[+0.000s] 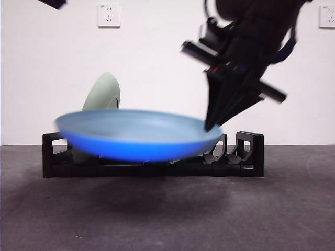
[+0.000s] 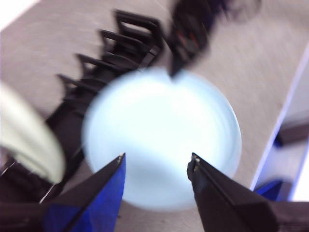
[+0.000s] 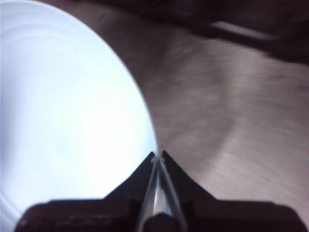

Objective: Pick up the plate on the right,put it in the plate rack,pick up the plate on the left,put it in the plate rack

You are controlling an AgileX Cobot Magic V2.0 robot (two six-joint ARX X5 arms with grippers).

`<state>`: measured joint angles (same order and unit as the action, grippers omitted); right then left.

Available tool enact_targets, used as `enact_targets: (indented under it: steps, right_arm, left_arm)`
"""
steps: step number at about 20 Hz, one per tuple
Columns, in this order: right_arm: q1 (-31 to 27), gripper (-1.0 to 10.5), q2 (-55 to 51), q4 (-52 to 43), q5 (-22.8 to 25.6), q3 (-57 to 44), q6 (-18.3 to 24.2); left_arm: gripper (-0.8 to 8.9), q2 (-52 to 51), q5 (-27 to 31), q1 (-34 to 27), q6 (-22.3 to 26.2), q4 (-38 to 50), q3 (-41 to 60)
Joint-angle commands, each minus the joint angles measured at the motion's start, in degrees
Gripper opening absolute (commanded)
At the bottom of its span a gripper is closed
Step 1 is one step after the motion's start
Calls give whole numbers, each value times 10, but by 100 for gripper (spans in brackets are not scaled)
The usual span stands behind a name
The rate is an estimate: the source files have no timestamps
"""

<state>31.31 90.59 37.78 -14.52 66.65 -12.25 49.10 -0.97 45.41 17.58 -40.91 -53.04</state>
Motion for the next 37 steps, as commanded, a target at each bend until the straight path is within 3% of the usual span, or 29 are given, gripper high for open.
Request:
enact_targets:
  steps: [1,4,8,17,20,28,30,31,34,37]
  right_arm:
    - [-8,-12,-22,19,-1,0,17]
    - [-20,-12,-50,47,-2,0,24]
    - [-32,-12,-73,83,-2,0,40]
    - [-40,-12,-86,122,-5,0,49]
    - [-40,-12,-86,122,-5,0,49]
    - [-48,33,-91,122,0,1,58]
    - [-66,235,-109,106,0,1,57]
    - [-77,273,-125,96,0,1,57]
    - [-122,284,-191,40,7,1,44]
    - [-156,280,-260,-14,65,1,41]
  left_arm:
    - [225,41,57,88,7,3,0]
    - [220,123,145,190,7,24,0]
    - [220,224,194,257,33,73,0]
    - [214,299,186,265,58,124,0]
    - [-14,307,175,265,74,125,0]
    - [-9,307,146,265,69,141,0]
    - [-9,307,120,265,33,169,0]
    - [-9,307,109,265,8,188,0]
    - [-10,306,77,257,-107,263,0]
    - [-10,306,62,225,-178,333,0]
